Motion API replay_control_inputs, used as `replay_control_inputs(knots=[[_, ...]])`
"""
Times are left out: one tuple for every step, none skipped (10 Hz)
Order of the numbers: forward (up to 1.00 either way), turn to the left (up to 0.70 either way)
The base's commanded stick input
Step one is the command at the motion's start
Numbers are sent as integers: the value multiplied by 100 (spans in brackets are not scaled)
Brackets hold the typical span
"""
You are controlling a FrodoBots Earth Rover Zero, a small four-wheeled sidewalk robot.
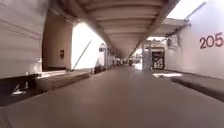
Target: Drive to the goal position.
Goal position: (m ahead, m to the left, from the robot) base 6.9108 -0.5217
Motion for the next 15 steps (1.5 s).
replay_control_inputs(knots=[[70, 0], [70, 0], [70, 0], [70, 0], [70, 0], [70, 0], [70, 0], [70, 0], [70, 0], [70, 0], [70, 0], [70, 0], [70, 0], [70, 0], [70, 0]])
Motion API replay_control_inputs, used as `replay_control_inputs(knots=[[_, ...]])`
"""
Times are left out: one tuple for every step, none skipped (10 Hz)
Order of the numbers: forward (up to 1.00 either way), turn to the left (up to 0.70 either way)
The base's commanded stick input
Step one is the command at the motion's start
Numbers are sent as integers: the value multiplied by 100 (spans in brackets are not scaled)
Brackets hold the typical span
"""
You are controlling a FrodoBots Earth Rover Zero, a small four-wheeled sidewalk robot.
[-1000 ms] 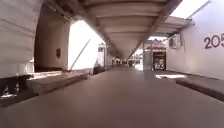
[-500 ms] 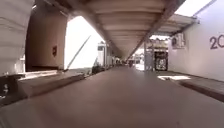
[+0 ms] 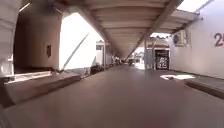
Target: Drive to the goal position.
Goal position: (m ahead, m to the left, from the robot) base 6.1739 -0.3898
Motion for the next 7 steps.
replay_control_inputs(knots=[[70, 0], [70, 0], [70, 0], [70, 0], [70, 0], [70, 0], [70, 0]])
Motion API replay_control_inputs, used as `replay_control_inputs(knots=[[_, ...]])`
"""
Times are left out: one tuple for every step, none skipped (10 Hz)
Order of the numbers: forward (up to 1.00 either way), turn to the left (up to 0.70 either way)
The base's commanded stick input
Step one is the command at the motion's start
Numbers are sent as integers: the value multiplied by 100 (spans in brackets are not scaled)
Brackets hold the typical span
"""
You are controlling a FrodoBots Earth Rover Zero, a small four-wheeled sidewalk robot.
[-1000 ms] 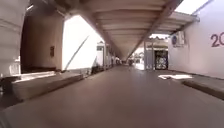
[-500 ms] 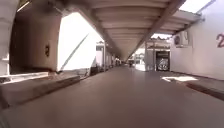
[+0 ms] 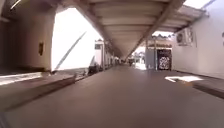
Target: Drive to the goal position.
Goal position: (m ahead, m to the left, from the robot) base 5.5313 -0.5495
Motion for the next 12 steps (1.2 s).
replay_control_inputs(knots=[[70, 0], [70, 0], [70, 0], [70, 0], [70, 0], [70, 0], [70, 0], [70, 0], [70, -9], [70, -28], [70, -35], [70, -35]])
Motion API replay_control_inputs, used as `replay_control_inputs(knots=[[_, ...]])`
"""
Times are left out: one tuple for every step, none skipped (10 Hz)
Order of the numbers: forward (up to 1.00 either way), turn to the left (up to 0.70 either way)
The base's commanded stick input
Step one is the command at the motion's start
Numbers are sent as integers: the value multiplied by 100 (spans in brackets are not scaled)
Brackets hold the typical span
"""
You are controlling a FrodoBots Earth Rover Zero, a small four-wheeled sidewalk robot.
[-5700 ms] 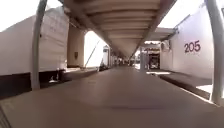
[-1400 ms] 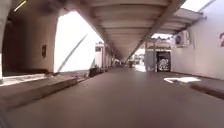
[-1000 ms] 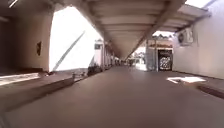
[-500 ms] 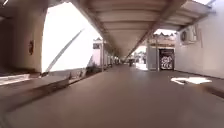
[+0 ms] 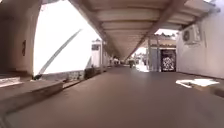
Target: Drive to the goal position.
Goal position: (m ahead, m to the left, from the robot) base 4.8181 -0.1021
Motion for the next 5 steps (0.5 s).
replay_control_inputs(knots=[[70, -35], [70, -35], [70, -6], [70, -2], [70, 0]])
